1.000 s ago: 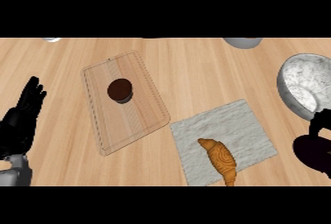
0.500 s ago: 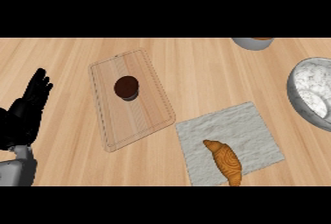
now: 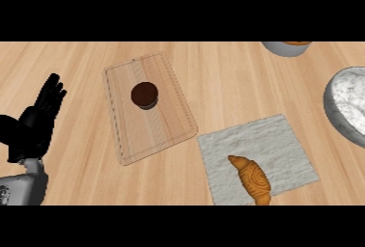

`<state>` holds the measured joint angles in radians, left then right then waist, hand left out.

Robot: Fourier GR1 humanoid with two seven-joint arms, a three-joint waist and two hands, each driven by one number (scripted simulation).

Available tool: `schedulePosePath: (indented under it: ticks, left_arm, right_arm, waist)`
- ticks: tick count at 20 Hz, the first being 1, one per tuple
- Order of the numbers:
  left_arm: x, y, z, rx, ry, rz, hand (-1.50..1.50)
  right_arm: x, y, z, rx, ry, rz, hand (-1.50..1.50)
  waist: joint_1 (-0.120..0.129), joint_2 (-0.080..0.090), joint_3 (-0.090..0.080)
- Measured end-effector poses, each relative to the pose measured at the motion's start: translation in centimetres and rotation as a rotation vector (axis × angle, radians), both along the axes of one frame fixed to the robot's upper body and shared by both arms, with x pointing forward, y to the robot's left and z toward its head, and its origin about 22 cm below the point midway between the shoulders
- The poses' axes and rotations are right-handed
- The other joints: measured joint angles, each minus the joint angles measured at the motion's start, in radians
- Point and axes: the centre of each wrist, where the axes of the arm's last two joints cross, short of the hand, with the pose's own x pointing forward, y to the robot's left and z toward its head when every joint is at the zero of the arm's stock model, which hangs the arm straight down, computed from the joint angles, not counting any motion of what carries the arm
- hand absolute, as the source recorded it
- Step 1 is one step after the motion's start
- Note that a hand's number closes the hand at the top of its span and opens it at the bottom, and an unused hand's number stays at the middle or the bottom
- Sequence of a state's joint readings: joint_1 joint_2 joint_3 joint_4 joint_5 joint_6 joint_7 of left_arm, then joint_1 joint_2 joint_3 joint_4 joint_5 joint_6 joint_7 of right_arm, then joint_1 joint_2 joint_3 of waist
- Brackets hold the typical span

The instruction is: Pick the eggplant from the placemat and place it in the bowl

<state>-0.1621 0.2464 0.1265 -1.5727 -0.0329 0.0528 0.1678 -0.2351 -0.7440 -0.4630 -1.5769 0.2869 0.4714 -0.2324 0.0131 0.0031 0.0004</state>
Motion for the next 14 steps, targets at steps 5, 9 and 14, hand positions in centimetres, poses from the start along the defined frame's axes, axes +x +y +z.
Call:
schedulePosePath:
  ticks: [5, 9, 14]
  left_arm:
    - [0.7, 0.2, 0.1, 0.003, 0.002, -0.003, 0.00]
    - [0.5, 0.4, -0.2, 0.004, -0.003, -0.007, 0.00]
    - [0.7, -0.1, 0.0, 0.007, -0.014, -0.021, 0.00]
  right_arm:
    - [3.9, -1.6, -1.9, 0.009, 0.002, -0.004, 1.50]
    - [6.6, -2.1, -3.7, 0.011, 0.008, -0.002, 1.50]
    - [7.7, -3.3, -5.8, -0.126, 0.164, -0.100, -1.50]
  waist:
    - [0.006, 0.002, 0.000]
    - [0.010, 0.003, 0.001]
    - [0.023, 0.010, 0.001]
